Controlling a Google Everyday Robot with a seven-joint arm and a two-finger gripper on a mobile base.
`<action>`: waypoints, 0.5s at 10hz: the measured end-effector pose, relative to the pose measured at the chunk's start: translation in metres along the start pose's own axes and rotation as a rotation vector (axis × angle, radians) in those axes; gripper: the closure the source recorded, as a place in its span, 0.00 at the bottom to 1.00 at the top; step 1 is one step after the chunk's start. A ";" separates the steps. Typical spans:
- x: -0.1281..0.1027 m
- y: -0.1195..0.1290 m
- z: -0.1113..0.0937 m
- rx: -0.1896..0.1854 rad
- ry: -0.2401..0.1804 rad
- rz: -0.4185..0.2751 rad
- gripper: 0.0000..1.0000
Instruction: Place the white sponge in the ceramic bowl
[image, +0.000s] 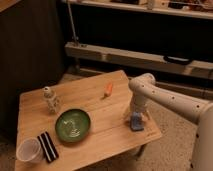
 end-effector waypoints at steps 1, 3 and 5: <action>0.000 -0.001 0.000 0.000 0.002 0.001 0.20; 0.001 -0.002 0.002 -0.003 0.000 0.003 0.25; 0.000 0.000 0.004 -0.005 -0.003 0.007 0.44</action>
